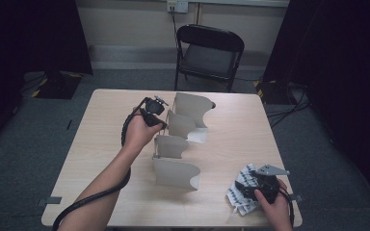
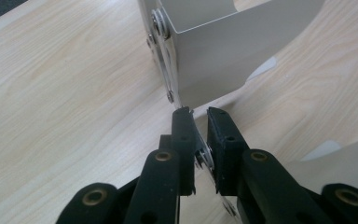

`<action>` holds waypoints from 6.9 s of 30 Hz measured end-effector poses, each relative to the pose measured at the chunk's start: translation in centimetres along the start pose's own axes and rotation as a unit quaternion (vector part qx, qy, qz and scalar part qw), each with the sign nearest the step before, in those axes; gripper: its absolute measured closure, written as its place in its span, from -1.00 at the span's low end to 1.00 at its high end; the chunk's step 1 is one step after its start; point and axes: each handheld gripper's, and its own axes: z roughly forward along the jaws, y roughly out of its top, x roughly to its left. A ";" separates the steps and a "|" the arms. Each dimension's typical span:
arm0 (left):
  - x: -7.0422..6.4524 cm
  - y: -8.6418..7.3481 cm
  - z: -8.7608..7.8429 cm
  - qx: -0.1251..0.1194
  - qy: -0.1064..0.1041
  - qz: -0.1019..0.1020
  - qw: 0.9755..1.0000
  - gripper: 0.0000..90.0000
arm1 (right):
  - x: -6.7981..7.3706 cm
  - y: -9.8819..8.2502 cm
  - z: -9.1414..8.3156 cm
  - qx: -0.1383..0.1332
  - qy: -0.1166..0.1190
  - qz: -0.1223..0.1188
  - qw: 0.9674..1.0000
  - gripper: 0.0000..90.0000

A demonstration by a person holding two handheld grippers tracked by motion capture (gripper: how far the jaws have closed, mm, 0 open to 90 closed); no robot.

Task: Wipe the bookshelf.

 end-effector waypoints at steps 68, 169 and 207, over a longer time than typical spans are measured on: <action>2.3 -1.0 0.6 -0.013 -0.021 -0.027 0.999 0.43 | 0.0 0.0 0.0 0.000 -0.002 -0.001 1.000 -0.67; 0.8 1.2 0.8 0.021 -0.016 -0.056 0.998 0.87 | 0.0 0.0 0.0 0.000 -0.001 0.000 1.000 -0.67; -0.4 3.0 -3.4 0.007 -0.055 -0.035 0.998 0.85 | 0.0 0.0 0.0 -0.001 -0.001 0.000 1.000 -0.67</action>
